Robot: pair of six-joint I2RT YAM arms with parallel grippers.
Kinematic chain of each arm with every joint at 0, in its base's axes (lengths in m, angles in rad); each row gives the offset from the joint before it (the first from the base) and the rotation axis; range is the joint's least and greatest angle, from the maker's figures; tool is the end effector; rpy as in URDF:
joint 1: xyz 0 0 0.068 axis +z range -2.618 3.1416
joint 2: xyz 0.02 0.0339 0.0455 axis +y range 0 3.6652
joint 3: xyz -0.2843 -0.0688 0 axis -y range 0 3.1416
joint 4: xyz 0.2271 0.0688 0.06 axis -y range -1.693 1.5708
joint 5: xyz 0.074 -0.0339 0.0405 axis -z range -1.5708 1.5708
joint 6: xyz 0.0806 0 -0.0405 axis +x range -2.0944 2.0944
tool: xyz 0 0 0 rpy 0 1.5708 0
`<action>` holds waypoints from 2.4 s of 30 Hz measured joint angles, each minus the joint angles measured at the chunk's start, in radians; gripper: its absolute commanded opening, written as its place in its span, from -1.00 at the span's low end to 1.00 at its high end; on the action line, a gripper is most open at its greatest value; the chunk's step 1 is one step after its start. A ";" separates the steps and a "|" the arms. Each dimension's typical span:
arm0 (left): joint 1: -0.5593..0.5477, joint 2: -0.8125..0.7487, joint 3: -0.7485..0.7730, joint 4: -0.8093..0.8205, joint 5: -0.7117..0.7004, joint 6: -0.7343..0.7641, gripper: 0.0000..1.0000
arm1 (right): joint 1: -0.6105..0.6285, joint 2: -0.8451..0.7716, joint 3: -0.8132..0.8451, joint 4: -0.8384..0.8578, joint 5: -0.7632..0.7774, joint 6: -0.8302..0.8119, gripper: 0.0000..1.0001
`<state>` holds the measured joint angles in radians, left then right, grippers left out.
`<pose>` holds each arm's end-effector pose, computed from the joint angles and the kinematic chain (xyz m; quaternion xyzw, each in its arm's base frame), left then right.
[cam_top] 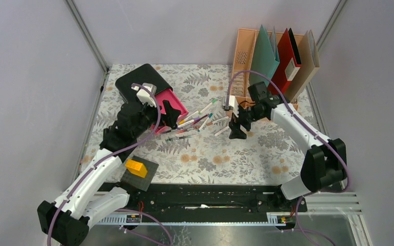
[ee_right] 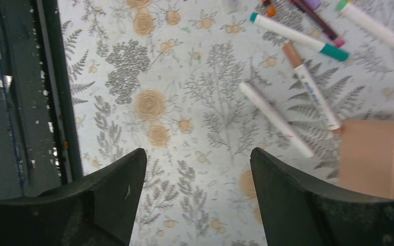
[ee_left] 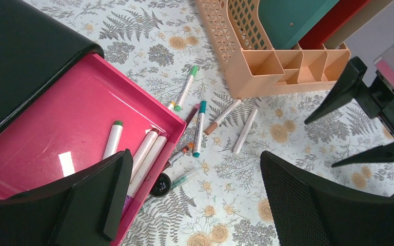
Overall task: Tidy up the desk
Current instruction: Place the stationery in the drawer, then pick up the stationery from the center of the board.
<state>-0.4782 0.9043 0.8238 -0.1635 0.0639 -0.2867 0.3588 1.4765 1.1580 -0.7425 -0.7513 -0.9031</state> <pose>0.1976 -0.1082 0.3412 0.0949 0.7820 -0.2530 0.5616 0.2546 0.1542 0.2664 -0.6057 0.6723 0.2789 0.3214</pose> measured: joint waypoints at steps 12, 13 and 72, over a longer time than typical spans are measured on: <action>0.081 -0.023 0.001 -0.038 0.120 0.006 0.97 | 0.000 0.264 0.399 -0.134 0.055 -0.204 0.65; 0.085 -0.027 0.002 -0.045 0.120 0.015 0.98 | 0.001 0.285 0.426 -0.142 0.059 -0.218 0.66; 0.330 -0.102 -0.086 0.021 0.330 0.021 0.97 | 0.118 1.093 1.168 -0.237 0.294 -0.582 -0.54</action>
<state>-0.1478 0.8021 0.7380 -0.1425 0.3939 -0.2653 0.4770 2.5694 2.3260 -0.9791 -0.4572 -1.4853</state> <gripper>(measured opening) 0.987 0.269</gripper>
